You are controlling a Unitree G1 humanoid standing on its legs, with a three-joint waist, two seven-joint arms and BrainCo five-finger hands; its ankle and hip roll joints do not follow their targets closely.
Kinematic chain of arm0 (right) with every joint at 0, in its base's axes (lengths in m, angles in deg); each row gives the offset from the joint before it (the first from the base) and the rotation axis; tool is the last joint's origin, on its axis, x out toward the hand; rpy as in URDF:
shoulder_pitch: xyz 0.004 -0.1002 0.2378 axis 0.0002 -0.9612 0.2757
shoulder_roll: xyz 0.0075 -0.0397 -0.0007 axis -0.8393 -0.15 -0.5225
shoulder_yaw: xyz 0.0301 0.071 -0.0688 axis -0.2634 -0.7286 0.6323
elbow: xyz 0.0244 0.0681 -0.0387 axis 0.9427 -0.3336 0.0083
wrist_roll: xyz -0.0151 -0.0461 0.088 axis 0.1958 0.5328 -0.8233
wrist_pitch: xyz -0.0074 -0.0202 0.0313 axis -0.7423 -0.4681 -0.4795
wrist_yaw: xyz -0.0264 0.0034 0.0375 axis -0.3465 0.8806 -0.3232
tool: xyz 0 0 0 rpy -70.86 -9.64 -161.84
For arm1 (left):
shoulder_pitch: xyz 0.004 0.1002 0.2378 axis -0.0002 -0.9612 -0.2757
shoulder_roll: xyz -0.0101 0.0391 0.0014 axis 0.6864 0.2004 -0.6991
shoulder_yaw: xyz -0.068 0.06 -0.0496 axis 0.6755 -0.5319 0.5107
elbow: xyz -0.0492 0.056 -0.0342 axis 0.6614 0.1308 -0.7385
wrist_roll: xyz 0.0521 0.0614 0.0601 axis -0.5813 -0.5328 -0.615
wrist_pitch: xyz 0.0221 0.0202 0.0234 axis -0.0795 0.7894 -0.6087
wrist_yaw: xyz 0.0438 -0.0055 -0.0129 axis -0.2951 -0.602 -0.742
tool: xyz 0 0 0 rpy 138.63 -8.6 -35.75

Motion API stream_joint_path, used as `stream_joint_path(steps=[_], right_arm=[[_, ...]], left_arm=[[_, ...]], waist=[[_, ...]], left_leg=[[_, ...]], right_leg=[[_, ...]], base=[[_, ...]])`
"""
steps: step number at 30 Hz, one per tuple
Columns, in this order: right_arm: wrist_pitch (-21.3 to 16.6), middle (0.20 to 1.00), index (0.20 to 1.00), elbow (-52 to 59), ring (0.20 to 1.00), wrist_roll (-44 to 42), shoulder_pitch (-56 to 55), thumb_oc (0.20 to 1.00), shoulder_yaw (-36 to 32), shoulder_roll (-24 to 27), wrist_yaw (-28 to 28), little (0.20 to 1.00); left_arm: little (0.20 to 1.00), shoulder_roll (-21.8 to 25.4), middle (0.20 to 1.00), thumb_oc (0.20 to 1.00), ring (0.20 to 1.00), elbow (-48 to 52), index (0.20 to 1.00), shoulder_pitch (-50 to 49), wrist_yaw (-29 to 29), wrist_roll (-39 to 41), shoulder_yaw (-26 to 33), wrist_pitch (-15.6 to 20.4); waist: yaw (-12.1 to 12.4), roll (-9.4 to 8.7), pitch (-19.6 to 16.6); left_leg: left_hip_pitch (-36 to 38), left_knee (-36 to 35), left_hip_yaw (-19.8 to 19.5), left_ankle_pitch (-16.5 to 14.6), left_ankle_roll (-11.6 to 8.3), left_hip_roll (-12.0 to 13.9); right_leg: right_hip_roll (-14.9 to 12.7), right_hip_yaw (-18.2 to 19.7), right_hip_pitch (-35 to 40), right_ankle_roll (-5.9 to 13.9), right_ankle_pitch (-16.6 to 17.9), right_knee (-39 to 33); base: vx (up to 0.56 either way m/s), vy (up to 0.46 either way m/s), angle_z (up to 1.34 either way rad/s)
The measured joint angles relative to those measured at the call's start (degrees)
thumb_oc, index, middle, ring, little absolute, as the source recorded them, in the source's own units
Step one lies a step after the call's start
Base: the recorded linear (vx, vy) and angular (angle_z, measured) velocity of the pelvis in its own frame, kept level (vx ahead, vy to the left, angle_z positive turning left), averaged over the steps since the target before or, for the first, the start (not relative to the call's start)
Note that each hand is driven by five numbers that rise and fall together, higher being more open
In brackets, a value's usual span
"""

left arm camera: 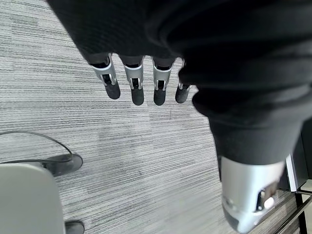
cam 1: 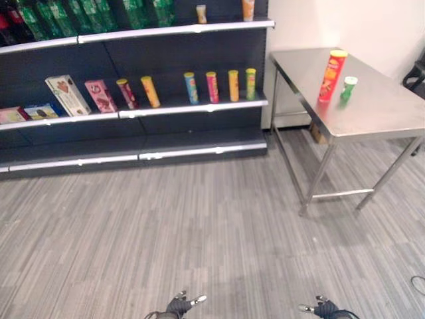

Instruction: Put the goods on the table back onto the shelves and tidy them up.

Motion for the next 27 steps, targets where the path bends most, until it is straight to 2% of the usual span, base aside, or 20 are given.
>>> stream_joint_path(steps=[16,20,27], right_arm=[[0.00,1.000,1.000,0.03,1.000,0.52,0.20,1.000,0.20,0.00,-0.07,1.000],[0.01,1.000,1.000,0.05,1.000,0.59,0.72,1.000,1.18,0.03,-0.18,1.000],[0.01,1.000,1.000,0.05,1.000,0.61,1.12,1.000,2.24,-0.03,-0.26,1.000]], left_arm=[[1.000,0.02,1.000,1.000,1.000,0.02,1.000,0.05,-0.09,-0.96,-0.27,-0.01],[1.000,0.56,1.000,1.000,1.000,0.00,1.000,0.54,-0.41,-5.42,-2.14,0.00],[1.000,0.64,1.000,1.000,1.000,0.08,1.000,0.72,-0.42,-7.17,-2.35,0.00]], waist=[[0.14,-0.99,0.38],[0.08,-1.10,0.32],[0.10,-1.57,-0.08]], left_leg=[[-0.01,-0.01,0.09,0.06,-0.09,-0.03],[-0.01,-0.01,0.15,0.06,-0.09,-0.03],[0.02,0.00,0.45,0.06,-0.08,-0.04]], right_leg=[[-0.04,0.08,-0.04,0.00,0.08,0.01],[-0.05,0.10,-0.05,0.00,0.12,0.01],[-0.03,0.48,-0.24,0.05,0.19,0.02]], base=[[0.00,0.000,0.00],[0.00,0.000,0.00],[0.00,0.013,-0.02]])
